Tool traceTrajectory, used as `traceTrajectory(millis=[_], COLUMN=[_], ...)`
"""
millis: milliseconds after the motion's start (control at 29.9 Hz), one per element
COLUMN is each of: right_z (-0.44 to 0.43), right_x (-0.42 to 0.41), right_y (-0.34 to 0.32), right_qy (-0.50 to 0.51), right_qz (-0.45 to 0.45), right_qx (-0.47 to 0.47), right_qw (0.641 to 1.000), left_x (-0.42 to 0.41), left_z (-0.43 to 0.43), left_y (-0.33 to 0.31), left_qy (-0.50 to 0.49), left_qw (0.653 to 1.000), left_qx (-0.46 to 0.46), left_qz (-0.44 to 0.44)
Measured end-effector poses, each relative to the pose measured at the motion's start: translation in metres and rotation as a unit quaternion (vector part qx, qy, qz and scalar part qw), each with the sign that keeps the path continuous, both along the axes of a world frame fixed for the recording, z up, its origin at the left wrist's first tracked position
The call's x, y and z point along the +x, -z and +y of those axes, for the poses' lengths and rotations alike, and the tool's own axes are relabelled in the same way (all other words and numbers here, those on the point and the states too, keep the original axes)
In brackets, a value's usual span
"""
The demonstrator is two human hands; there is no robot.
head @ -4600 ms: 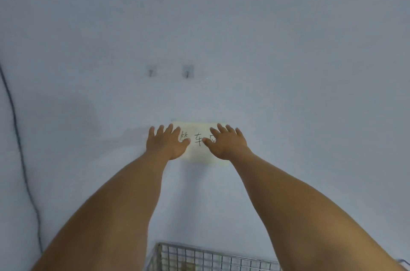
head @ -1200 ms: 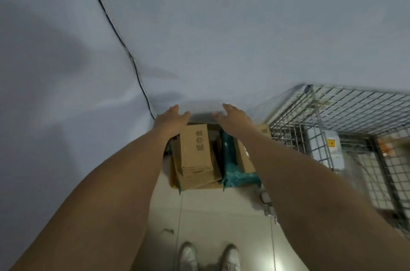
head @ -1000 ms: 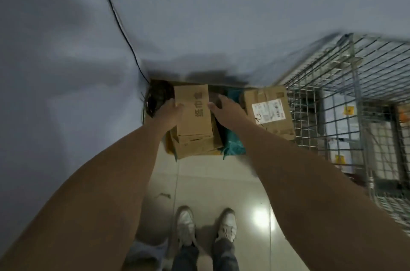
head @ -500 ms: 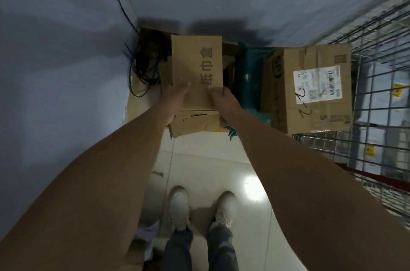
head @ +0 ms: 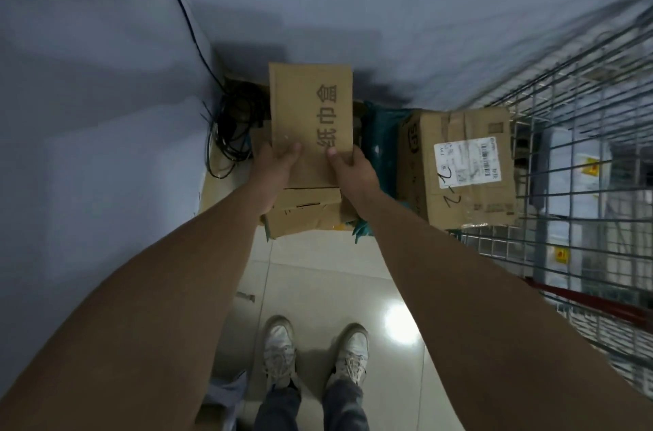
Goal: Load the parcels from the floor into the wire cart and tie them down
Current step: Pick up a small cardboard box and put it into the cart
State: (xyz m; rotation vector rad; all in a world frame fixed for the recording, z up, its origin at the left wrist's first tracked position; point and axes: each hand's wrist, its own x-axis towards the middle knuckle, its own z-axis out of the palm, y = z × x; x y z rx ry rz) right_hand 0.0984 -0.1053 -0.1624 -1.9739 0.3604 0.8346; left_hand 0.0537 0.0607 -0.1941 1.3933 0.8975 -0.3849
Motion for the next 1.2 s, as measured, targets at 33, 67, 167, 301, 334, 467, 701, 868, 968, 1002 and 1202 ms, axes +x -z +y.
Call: traceTrajectory(millis=[33, 67, 167, 301, 334, 467, 701, 868, 968, 1002, 1202], right_z=[0.0, -0.001, -0.003, -0.008, -0.009, -0.012, -0.022, -0.035, -0.05, -0.056, -0.113], right_x=[0.003, 0.006, 0.016, 0.033, 0.037, 0.053, 0.049, 0.035, 0.022, 0.017, -0.012], right_y=[-0.015, -0.031, -0.091, -0.191, -0.217, -0.324, -0.511, -0.639, -0.706, -0.727, -0.831], right_qy=[0.003, 0.004, 0.006, 0.007, 0.005, -0.01, 0.012, 0.017, 0.032, 0.039, 0.096], right_qz=[-0.007, -0.015, -0.05, -0.12, -0.139, -0.206, -0.314, -0.394, -0.439, -0.455, -0.536], right_qx=[0.003, 0.004, 0.01, 0.03, 0.031, 0.019, 0.068, 0.09, 0.106, 0.108, 0.105], right_qw=[1.0, 1.0, 0.999, 0.992, 0.99, 0.978, 0.947, 0.915, 0.892, 0.883, 0.832], left_x=[0.005, 0.01, 0.026, 0.046, 0.049, 0.064, 0.073, 0.065, 0.057, 0.054, 0.037], left_z=[-0.001, 0.0, 0.002, -0.003, -0.005, -0.012, -0.021, -0.031, -0.046, -0.052, -0.11], left_y=[-0.016, -0.031, -0.085, -0.184, -0.213, -0.322, -0.518, -0.653, -0.726, -0.749, -0.862], left_qy=[0.003, 0.007, 0.021, 0.026, 0.026, 0.021, 0.018, 0.025, 0.037, 0.042, 0.085], left_qw=[1.0, 1.0, 0.998, 0.991, 0.988, 0.978, 0.943, 0.911, 0.89, 0.882, 0.831], left_qx=[0.007, 0.018, 0.038, 0.051, 0.056, 0.095, 0.142, 0.162, 0.173, 0.178, 0.159], left_qz=[-0.005, -0.012, -0.053, -0.125, -0.142, -0.185, -0.299, -0.378, -0.42, -0.435, -0.526])
